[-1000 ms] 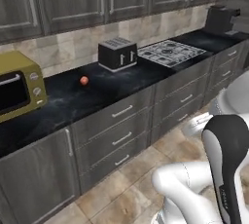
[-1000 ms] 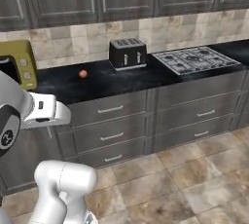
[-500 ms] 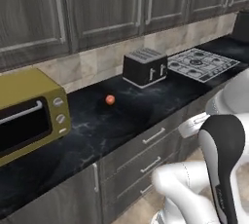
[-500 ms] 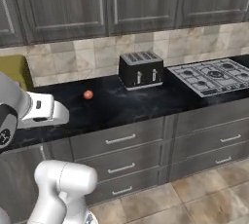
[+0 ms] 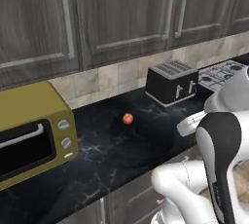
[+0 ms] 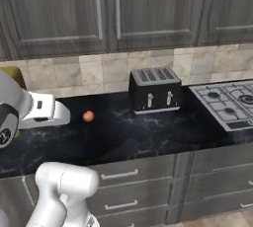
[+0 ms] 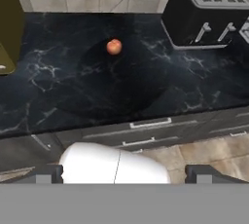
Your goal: Place the beer on the top shelf of the fridge to keep it out of children's reach, and place the sweet potato and peach on lower shelves for easy access.
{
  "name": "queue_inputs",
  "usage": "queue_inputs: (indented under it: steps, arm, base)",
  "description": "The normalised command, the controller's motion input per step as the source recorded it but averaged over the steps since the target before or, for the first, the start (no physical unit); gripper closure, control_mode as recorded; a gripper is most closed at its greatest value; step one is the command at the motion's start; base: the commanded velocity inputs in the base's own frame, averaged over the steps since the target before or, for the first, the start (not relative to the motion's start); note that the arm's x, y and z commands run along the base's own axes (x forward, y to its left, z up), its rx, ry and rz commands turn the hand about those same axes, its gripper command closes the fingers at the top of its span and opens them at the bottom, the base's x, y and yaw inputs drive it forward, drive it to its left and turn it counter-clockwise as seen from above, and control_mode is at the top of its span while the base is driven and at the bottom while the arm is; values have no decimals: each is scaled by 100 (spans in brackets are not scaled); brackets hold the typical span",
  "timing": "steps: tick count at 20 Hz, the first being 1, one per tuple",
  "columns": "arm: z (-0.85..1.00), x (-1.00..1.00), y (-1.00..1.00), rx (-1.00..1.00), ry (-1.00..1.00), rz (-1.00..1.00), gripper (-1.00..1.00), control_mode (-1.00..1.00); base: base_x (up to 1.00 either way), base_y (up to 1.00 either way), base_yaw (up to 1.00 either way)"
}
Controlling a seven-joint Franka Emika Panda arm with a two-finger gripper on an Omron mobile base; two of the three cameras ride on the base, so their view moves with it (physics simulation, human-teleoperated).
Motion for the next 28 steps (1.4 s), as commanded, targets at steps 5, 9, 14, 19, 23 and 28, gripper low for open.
queue_inputs:
  steps: [5, 9, 14, 19, 23, 28]
  arm:
    - [0, 0, 0, 0, 0, 0, -100, 100]
    - [0, 0, 0, 0, 0, 0, -100, 100]
    - [-9, 10, -9, 2, 0, 3, -100, -100]
    - [-53, 55, -44, 10, 0, 5, -100, -100]
    - [-60, 59, -38, 9, 0, 0, -100, -100]
    - [-48, 67, -6, 5, 0, 0, -100, -100]
  base:
    - [77, -43, 42]
    - [55, -30, 42]
    - [35, -31, 25]
    - [0, 0, 0]
    - [0, 0, 0]
    - [0, 0, 0]
